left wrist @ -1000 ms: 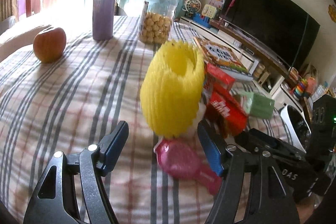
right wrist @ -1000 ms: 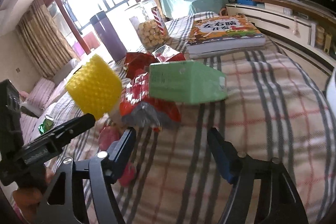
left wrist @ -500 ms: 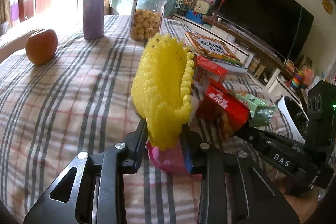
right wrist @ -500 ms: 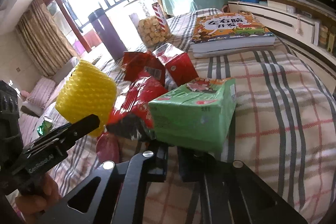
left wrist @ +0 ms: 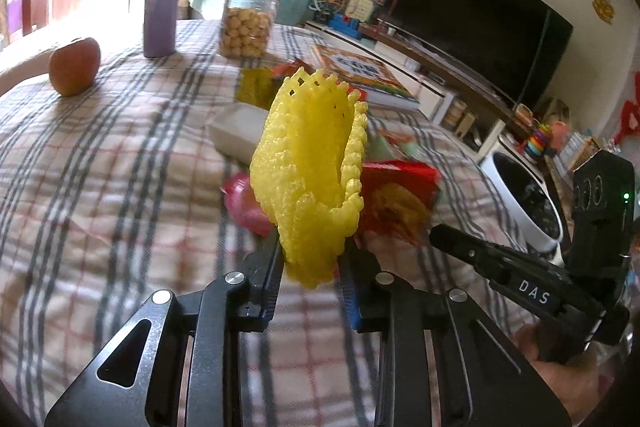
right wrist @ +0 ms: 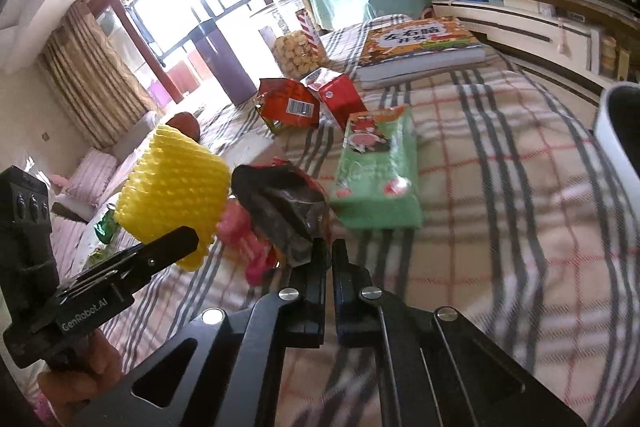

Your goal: Collect trash

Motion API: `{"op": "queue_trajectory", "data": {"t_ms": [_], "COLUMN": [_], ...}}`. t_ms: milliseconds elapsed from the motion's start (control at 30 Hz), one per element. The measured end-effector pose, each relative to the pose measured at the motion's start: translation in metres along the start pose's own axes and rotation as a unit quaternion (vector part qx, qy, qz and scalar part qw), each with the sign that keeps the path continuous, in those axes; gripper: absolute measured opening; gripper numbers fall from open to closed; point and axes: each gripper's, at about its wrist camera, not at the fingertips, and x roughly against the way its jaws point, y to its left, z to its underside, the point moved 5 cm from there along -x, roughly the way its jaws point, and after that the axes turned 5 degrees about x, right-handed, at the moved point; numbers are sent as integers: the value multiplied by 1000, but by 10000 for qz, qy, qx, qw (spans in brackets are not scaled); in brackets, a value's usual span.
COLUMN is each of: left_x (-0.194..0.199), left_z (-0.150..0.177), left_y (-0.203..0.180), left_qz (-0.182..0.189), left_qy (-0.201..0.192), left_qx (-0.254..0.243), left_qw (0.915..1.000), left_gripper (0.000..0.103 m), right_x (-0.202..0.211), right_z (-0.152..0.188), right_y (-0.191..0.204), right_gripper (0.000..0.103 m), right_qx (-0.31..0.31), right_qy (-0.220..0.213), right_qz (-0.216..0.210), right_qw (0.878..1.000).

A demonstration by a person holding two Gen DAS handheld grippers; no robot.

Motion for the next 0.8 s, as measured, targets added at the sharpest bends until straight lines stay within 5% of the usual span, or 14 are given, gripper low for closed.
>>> {"op": "queue_trajectory", "data": {"t_ms": [133, 267, 333, 367, 400, 800], "left_x": [4, 11, 14, 15, 15, 15], "left_z": [5, 9, 10, 11, 11, 17], "left_y": [-12, -11, -4, 0, 5, 26], "left_qz": [73, 27, -39, -71, -95, -188], "left_qy": [-9, -76, -79, -71, -61, 15], "left_qx": [-106, -111, -52, -4, 49, 187], "left_qw": [9999, 9999, 9999, 9999, 9999, 9996], "left_gripper": [25, 25, 25, 25, 25, 25], "right_x": [18, 25, 27, 27, 27, -34], "right_z": [8, 11, 10, 8, 6, -14], "right_y": [-7, -14, -12, -8, -5, 22], "right_gripper": [3, 16, 45, 72, 80, 76], "right_qx": [-74, -337, -349, -340, -301, -10], "right_qy": [-80, -53, -88, -126, -174, 32], "right_qz": [84, -66, -100, -196, -215, -79], "right_qw": [9999, 9994, 9993, 9992, 9992, 10000]}}
